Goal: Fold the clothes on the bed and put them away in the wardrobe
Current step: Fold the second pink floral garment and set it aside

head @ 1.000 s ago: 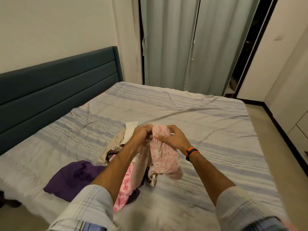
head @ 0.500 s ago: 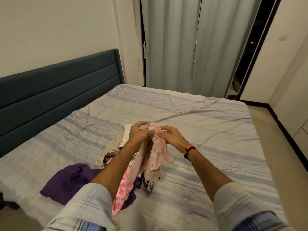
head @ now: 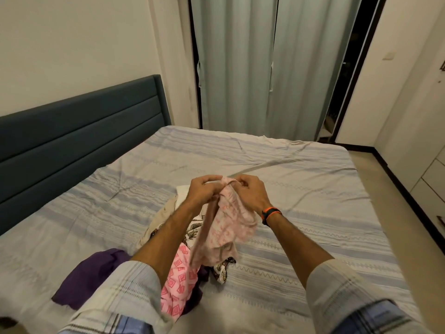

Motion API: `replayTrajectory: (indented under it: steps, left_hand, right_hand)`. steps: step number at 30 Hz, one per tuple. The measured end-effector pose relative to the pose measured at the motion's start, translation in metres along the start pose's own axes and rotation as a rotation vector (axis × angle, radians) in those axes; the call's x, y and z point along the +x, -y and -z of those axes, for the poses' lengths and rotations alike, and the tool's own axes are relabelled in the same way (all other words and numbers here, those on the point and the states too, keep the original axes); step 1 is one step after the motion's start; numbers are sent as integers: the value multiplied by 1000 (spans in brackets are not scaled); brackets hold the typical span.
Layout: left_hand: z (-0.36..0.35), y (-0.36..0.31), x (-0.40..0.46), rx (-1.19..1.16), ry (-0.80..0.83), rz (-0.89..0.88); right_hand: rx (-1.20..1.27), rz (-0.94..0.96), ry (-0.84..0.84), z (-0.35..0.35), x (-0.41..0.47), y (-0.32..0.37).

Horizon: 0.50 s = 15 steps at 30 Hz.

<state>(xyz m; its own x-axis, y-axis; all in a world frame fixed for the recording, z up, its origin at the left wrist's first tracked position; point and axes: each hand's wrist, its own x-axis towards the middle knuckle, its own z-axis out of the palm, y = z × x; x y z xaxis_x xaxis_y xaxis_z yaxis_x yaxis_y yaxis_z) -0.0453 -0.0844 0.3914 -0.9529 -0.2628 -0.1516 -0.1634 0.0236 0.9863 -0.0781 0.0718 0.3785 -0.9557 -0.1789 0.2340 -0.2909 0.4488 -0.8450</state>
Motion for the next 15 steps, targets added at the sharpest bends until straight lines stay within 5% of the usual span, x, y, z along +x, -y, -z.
replayTrajectory:
  steps: [15]
  left_hand:
    - [6, 4, 3, 543, -25, -239]
  right_hand:
    - [-62, 65, 25, -1, 3, 14]
